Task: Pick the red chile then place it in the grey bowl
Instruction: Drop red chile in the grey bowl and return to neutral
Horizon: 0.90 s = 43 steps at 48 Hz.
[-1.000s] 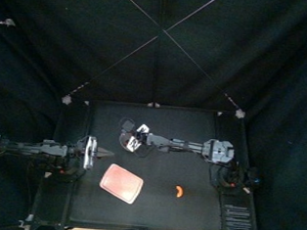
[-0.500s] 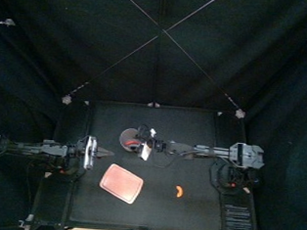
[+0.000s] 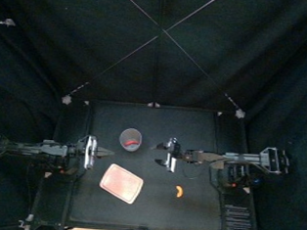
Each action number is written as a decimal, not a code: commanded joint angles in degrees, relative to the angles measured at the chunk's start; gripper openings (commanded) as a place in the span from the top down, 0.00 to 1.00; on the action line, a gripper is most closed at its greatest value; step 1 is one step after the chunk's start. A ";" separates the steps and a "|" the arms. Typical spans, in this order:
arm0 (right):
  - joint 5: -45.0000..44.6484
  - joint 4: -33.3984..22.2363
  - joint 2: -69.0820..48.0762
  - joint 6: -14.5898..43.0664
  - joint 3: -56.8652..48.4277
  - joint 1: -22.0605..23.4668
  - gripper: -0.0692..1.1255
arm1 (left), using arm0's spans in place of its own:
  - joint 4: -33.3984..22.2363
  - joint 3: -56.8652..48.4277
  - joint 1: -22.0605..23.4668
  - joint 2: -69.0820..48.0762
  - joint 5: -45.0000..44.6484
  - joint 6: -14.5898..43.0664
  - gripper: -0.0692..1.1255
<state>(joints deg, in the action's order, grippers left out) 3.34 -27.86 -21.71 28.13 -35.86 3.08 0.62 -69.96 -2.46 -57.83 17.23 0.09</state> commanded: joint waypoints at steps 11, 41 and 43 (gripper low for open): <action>8.96 -0.62 -16.87 -0.09 -13.71 -0.70 0.19 | 0.09 0.70 -0.18 0.18 0.26 0.09 0.98; 9.67 -0.09 -34.37 0.44 -25.31 -1.49 0.19 | 0.09 0.53 -0.26 0.00 0.26 0.09 0.98; 9.67 -0.35 -34.45 0.44 -25.22 -1.76 0.19 | 0.09 0.53 -0.26 -0.09 0.26 0.09 0.98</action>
<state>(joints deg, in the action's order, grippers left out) 12.48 -28.13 -56.43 28.48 -61.88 1.85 0.62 -70.05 -2.55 -58.01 17.23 0.09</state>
